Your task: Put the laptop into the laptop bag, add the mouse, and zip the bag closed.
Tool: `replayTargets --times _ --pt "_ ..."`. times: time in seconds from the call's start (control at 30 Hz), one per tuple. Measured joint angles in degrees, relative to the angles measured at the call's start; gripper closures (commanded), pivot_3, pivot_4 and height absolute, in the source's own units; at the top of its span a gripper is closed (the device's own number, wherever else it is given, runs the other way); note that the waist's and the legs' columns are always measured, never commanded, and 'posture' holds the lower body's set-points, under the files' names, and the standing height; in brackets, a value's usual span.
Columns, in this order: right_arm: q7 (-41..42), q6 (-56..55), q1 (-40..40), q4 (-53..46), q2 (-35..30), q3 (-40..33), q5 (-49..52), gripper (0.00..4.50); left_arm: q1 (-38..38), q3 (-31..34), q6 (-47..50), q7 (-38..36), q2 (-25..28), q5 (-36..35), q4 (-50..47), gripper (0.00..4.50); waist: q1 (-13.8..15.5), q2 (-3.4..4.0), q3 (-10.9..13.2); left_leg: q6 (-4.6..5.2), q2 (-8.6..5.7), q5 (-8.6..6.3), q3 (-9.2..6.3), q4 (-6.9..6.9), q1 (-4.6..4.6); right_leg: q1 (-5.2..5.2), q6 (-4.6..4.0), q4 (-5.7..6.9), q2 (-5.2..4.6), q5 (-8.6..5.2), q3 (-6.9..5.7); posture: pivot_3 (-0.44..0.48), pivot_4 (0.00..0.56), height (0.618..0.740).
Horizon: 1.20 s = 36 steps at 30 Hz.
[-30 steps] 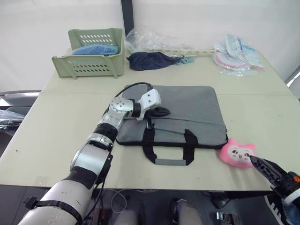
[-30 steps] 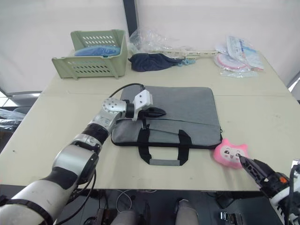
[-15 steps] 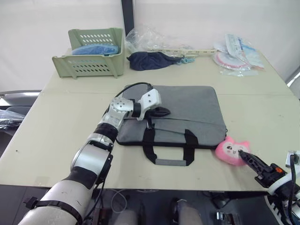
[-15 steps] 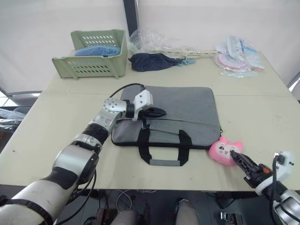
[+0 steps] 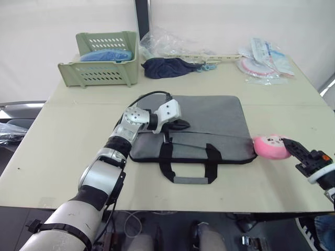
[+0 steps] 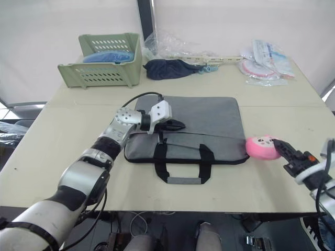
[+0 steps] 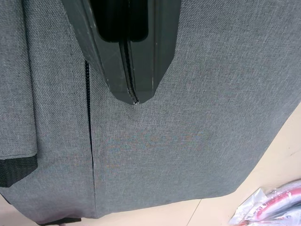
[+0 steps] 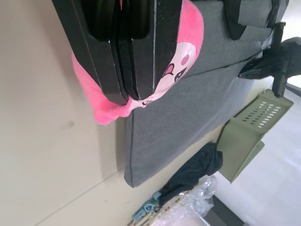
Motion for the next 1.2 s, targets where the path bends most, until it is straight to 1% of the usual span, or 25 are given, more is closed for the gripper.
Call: replayTargets --times 0.07,0.3,0.57,0.73,0.83,0.87,0.9,0.93,0.97,1.0,1.03,1.07,1.1,1.13,1.17,1.2 --pt "-0.79 -0.08 -2.56 1.92 0.03 1.52 -1.23 4.45 -0.02 -0.34 -0.66 -0.02 0.11 0.63 -0.23 4.5 0.02 0.05 -0.03 0.0 0.02 0.0 0.04 0.0 -0.01 0.0 0.0 0.0 0.02 0.0 -0.04 0.0 0.15 0.74" --pt "-2.37 -0.33 -7.48 5.49 2.04 3.59 -4.31 4.45 -0.02 -0.77 -1.75 -0.02 0.63 1.47 -0.31 4.5 -0.16 0.23 -0.14 -0.01 0.03 0.0 0.15 0.01 -0.01 0.01 0.01 0.0 0.03 0.0 -0.05 0.0 0.15 0.74" --pt "-2.9 -3.4 -13.0 9.88 4.72 3.8 -7.32 4.45 0.0 -0.78 -1.78 -0.1 0.95 1.51 -0.32 4.5 -0.46 0.33 -0.2 -0.01 0.03 0.01 0.13 0.02 0.0 0.01 0.04 0.01 0.02 0.02 -0.03 0.0 0.15 0.74" --pt "-1.01 -1.95 -11.14 8.1 4.44 4.1 -7.71 4.45 0.02 -0.78 -1.77 -0.41 1.03 1.51 -0.47 4.5 -0.51 0.38 -0.23 -0.01 0.03 0.01 0.14 0.02 -0.01 0.02 0.05 0.0 0.03 0.02 -0.04 0.0 0.15 0.74" --pt "1.49 0.76 -7.8 3.96 3.36 5.09 -6.98 4.45 0.43 -0.41 -1.76 -2.25 1.77 1.11 -1.14 4.5 -0.89 0.37 -0.22 -0.01 0.06 0.0 0.09 -0.01 -0.01 0.0 0.05 -0.01 0.04 0.02 -0.04 0.0 0.15 0.74" --pt "2.28 1.21 -7.12 3.02 2.75 5.5 -6.98 4.14 0.84 -0.07 -1.77 -2.62 2.02 0.79 -1.38 4.5 -1.04 0.38 -0.22 -0.01 0.07 0.0 0.07 -0.02 -0.01 0.0 0.05 -0.01 0.04 0.02 -0.04 0.0 0.15 0.74" --pt "3.27 1.49 -6.44 1.93 2.12 5.71 -6.99 3.79 1.29 0.52 -1.82 -3.01 2.29 0.44 -1.64 4.09 -1.22 0.38 -0.22 -0.01 0.08 0.0 0.02 -0.02 -0.01 0.0 0.05 -0.02 0.05 0.02 -0.05 0.0 0.15 0.74" --pt "3.98 1.51 -6.01 1.44 1.82 5.7 -7.05 3.72 1.61 0.92 -2.05 -3.34 2.41 0.13 -1.84 3.99 -1.33 0.38 -0.22 -0.01 0.08 0.0 0.01 -0.02 -0.01 0.0 0.05 -0.02 0.05 0.02 -0.06 0.0 0.15 0.74" --pt "5.68 1.13 -4.63 0.66 1.07 5.7 -7.48 3.31 2.37 1.53 -2.27 -4.17 2.4 -0.78 -2.25 3.81 -1.37 0.37 -0.21 -0.01 0.08 0.0 0.01 -0.03 -0.01 0.0 0.05 -0.03 0.05 0.02 -0.06 0.0 0.15 0.74" --pt "7.0 0.88 -3.51 0.22 0.49 5.7 -8.12 2.79 3.03 2.07 -2.27 -4.74 2.38 -1.56 -2.61 3.3 -1.36 0.38 -0.21 -0.01 0.08 0.0 0.02 -0.03 -0.01 0.0 0.05 -0.03 0.06 0.02 -0.06 0.0 0.15 0.74" --pt "8.65 0.33 -2.05 -0.31 -0.18 5.7 -8.91 2.51 3.94 3.11 -2.27 -5.4 2.46 -2.77 -2.94 3.08 -1.36 0.39 -0.18 -0.01 0.08 0.0 0.02 -0.04 -0.02 -0.01 0.05 -0.06 0.06 0.02 -0.06 0.0 0.15 0.74" --pt "9.81 -0.28 -1.11 -0.54 -0.43 5.69 -9.6 2.04 4.56 3.74 -2.2 -5.94 2.48 -3.61 -3.37 2.63 -1.36 0.37 -0.16 -0.01 0.08 0.0 0.02 -0.03 -0.03 -0.01 0.05 -0.06 0.05 0.02 -0.07 0.0 0.15 0.74" --pt "10.74 -0.72 -0.13 -1.02 -0.8 5.69 -10.08 1.69 5.21 4.11 -2.17 -6.38 2.46 -4.19 -4.15 2.36 -1.36 0.35 -0.12 -0.01 0.08 0.0 0.02 -0.04 -0.06 -0.03 0.05 -0.08 0.06 0.02 -0.07 0.0 0.15 0.74" --pt "12.18 -1.26 1.24 -1.6 -1.3 5.68 -10.81 1.25 6.57 4.81 -2.02 -7.29 2.53 -5.44 -5.49 1.88 -1.37 0.36 -0.09 -0.01 0.07 0.0 0.02 -0.04 -0.06 -0.04 0.05 -0.09 0.05 0.02 -0.08 0.0 0.15 0.74" --pt "13.18 -1.52 2.23 -2.09 -1.72 5.59 -11.26 0.61 8.09 5.5 -1.79 -8.02 2.55 -6.58 -6.62 1.27 -1.36 0.37 -0.04 -0.02 0.07 0.0 0.02 -0.04 -0.08 -0.05 0.05 -0.09 0.05 0.02 -0.07 0.0 0.15 0.74" --pt "13.71 -1.56 2.83 -2.43 -2.05 5.53 -11.44 0.47 8.8 5.7 -1.69 -8.43 2.67 -7.09 -7.4 1.16 -1.36 0.39 0.0 -0.02 0.06 0.0 0.02 -0.04 -0.09 -0.07 0.05 -0.09 0.05 0.02 -0.06 0.0 0.15 0.74"
